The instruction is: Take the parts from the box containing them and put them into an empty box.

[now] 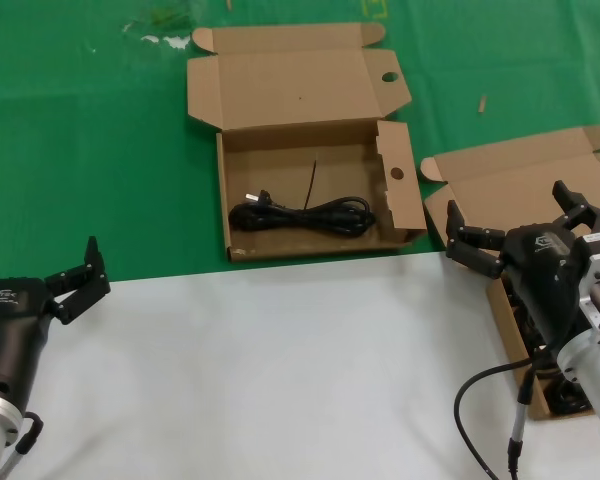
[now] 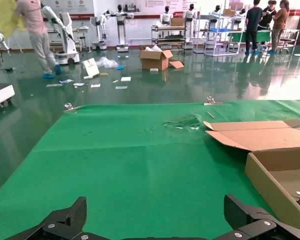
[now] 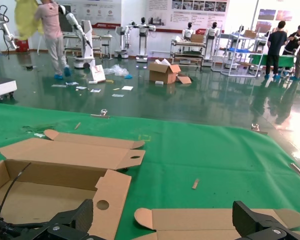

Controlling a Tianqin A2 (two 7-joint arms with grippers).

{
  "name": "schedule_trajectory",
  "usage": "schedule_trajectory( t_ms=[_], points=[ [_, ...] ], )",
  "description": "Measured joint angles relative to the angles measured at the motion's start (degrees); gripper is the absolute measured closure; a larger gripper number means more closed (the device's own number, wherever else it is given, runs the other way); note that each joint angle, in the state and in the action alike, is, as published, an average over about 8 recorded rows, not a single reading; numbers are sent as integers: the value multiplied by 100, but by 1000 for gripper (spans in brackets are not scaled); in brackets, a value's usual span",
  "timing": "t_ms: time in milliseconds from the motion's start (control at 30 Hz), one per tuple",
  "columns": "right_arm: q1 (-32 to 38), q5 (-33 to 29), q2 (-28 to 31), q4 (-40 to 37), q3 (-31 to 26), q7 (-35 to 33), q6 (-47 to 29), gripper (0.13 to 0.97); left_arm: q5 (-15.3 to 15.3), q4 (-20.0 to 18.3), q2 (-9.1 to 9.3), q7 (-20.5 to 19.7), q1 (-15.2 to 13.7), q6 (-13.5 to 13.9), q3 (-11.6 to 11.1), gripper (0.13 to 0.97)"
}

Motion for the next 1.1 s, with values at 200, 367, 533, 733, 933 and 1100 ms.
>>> schedule_trajectory(
  t_ms=[200, 367, 533, 733, 933, 1100],
  points=[
    [0, 0, 0, 0, 0, 0, 0, 129, 0, 0, 0, 0, 0, 0, 0, 132],
    [0, 0, 0, 0, 0, 0, 0, 129, 0, 0, 0, 0, 0, 0, 0, 132],
    [0, 0, 0, 0, 0, 0, 0, 129, 0, 0, 0, 0, 0, 0, 0, 132],
    [0, 0, 0, 0, 0, 0, 0, 129, 0, 0, 0, 0, 0, 0, 0, 132],
    [0, 0, 0, 0, 0, 0, 0, 129, 0, 0, 0, 0, 0, 0, 0, 132],
    [0, 0, 0, 0, 0, 0, 0, 129, 0, 0, 0, 0, 0, 0, 0, 132]
  ],
)
